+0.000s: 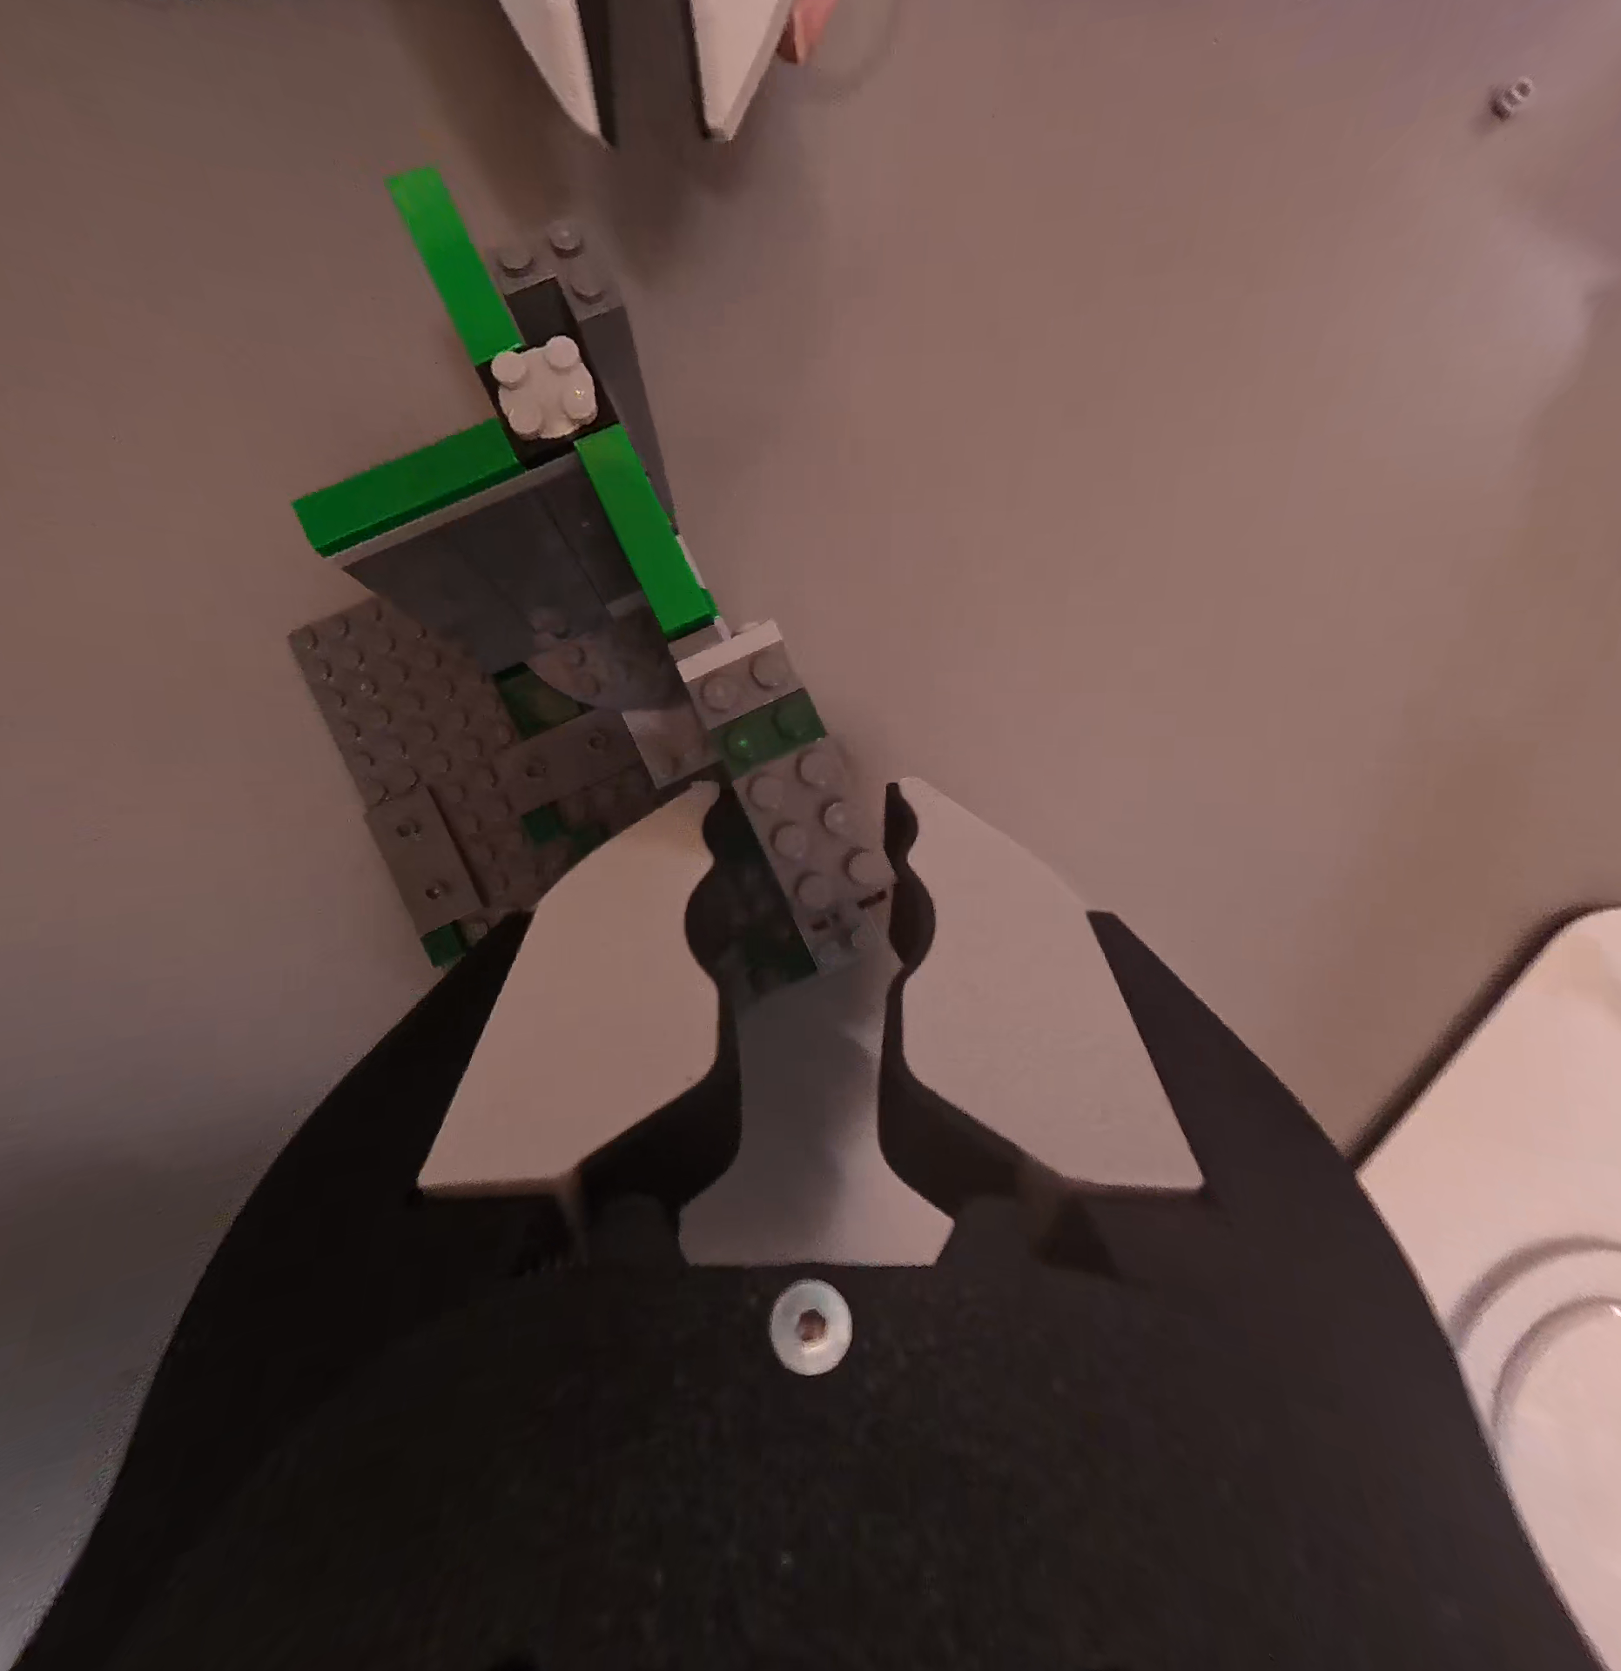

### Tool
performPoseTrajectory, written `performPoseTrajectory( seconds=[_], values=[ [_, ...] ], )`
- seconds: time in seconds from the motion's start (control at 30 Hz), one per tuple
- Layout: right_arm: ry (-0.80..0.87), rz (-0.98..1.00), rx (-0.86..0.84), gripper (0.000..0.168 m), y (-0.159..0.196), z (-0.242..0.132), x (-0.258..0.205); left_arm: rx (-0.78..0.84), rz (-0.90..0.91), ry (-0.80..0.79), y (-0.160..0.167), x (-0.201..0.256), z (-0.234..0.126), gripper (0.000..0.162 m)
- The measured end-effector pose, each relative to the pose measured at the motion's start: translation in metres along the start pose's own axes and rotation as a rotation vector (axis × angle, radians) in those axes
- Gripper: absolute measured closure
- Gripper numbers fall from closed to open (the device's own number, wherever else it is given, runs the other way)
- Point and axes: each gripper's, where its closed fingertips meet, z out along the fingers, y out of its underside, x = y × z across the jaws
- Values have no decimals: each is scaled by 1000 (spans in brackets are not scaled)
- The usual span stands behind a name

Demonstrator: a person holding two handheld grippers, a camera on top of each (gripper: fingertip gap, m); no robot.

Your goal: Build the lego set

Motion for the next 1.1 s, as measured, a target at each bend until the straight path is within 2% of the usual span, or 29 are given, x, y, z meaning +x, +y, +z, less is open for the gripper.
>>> performPoseTrajectory(
  seconds=[0.17,0.53,0.77,1.1],
  values=[
    [4,102,105,149,-6,-3,-6,29,-32,-29,1,-7,-6,147],
    [317,453,325,151,17,-35,13,98,-21,-24,-8,-12,-3,148],
    [402,452,336,151,25,-32,40,67,49,14,-14,0,12,148],
    [372,428,331,151,32,-28,55,42,23,51,1,16,28,148]
  ],
)
